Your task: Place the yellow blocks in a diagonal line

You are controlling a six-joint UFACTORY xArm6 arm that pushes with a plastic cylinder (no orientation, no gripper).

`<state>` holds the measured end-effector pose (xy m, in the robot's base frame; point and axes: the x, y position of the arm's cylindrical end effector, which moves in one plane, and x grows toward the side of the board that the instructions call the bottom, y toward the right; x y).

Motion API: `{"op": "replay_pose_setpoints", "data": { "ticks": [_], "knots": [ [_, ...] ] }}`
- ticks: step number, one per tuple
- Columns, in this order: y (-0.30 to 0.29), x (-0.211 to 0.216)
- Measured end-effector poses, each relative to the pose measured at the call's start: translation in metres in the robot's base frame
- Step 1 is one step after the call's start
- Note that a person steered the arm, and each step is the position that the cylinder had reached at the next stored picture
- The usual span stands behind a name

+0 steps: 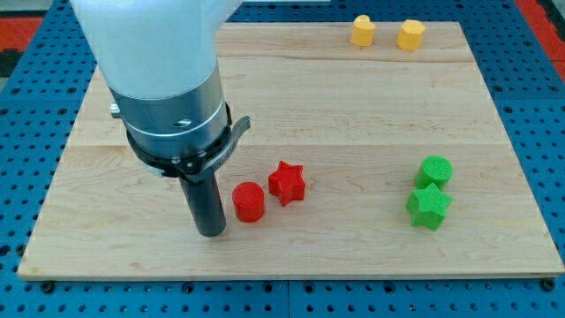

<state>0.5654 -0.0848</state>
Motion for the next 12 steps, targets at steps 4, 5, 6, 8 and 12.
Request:
{"op": "replay_pose_setpoints", "data": {
  "ticks": [4,5,6,8,12],
  "knots": [
    [0.002,-0.001],
    [0.002,-0.001],
    [0.002,-0.001],
    [-0.056,-0.040],
    [-0.190,-0.108]
  ]
}}
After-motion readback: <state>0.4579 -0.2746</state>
